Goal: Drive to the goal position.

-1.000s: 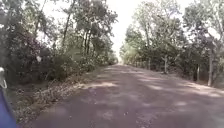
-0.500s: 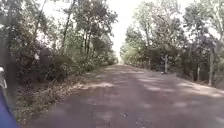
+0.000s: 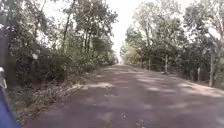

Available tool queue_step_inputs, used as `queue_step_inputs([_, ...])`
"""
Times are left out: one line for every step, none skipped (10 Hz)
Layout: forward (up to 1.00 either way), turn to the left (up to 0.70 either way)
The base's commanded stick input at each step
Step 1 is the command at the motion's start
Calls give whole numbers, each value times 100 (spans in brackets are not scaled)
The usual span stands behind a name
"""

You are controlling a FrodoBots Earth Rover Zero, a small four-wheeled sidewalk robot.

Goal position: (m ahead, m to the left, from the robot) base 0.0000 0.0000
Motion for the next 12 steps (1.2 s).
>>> queue_step_inputs([6,-3])
queue_step_inputs([5,-3])
queue_step_inputs([5,-3])
queue_step_inputs([5,-3])
queue_step_inputs([5,-3])
queue_step_inputs([5,-3])
queue_step_inputs([5,-3])
queue_step_inputs([5,-3])
queue_step_inputs([6,-3])
queue_step_inputs([6,-3])
queue_step_inputs([5,-3])
queue_step_inputs([5,-3])
